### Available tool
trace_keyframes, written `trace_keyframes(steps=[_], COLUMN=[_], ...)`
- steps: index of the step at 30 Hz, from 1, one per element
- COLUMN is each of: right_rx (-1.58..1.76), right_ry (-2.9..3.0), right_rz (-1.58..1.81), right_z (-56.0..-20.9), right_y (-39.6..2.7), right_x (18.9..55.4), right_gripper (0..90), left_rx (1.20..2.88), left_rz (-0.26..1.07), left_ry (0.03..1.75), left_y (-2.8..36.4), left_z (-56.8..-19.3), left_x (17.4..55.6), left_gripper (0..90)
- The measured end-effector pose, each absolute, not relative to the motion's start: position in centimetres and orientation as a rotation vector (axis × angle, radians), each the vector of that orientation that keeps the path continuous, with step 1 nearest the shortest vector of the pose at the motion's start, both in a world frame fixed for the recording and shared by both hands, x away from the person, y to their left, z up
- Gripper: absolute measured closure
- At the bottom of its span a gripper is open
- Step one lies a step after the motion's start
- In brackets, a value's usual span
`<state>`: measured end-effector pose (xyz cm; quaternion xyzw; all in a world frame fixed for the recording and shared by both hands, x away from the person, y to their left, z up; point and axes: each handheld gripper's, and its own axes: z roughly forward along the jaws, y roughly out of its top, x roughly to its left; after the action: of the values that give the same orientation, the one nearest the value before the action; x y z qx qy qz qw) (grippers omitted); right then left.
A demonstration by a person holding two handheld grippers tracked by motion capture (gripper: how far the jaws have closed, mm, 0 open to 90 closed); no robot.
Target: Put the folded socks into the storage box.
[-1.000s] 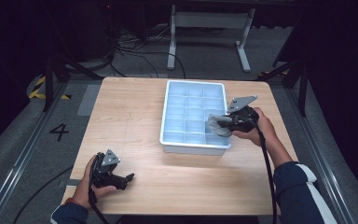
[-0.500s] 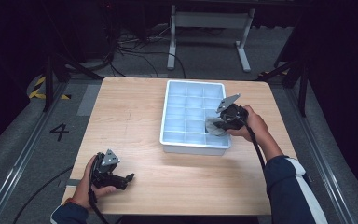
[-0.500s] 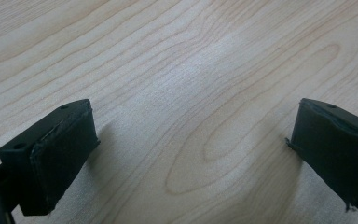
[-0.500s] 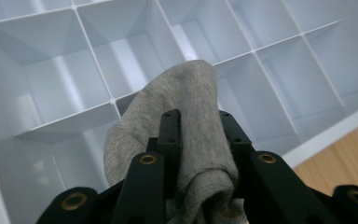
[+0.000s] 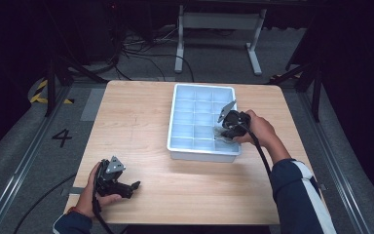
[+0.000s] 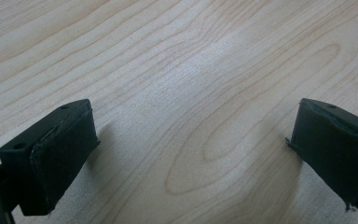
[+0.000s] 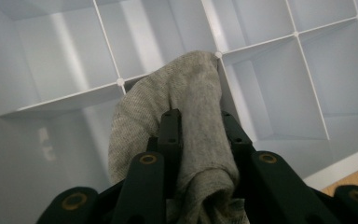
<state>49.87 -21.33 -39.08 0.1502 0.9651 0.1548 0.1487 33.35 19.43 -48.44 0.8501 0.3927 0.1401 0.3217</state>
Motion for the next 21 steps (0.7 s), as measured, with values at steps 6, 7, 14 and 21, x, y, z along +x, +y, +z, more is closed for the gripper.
trace_keyframes(steps=[6,7,14,21], right_rx=[0.399,0.399,0.412,0.425], right_ry=[2.786,2.786,2.810,2.817], right_rz=[0.297,0.297,0.246,0.205], right_z=[-39.5,-39.5,-40.0,-40.6], right_y=[-20.3,-20.3,-19.7,-19.4], right_x=[50.2,50.2,50.8,50.9], right_gripper=[74.4,74.4,74.1,73.6], left_rx=[2.232,2.232,2.232,2.233], left_rz=[0.367,0.367,0.368,0.368], left_ry=[1.032,1.032,1.031,1.031], left_y=[19.4,19.4,19.4,19.4], left_z=[-48.4,-48.4,-48.4,-48.4], left_x=[33.3,33.3,33.3,33.3], left_gripper=[0.6,0.5,0.5,0.5])
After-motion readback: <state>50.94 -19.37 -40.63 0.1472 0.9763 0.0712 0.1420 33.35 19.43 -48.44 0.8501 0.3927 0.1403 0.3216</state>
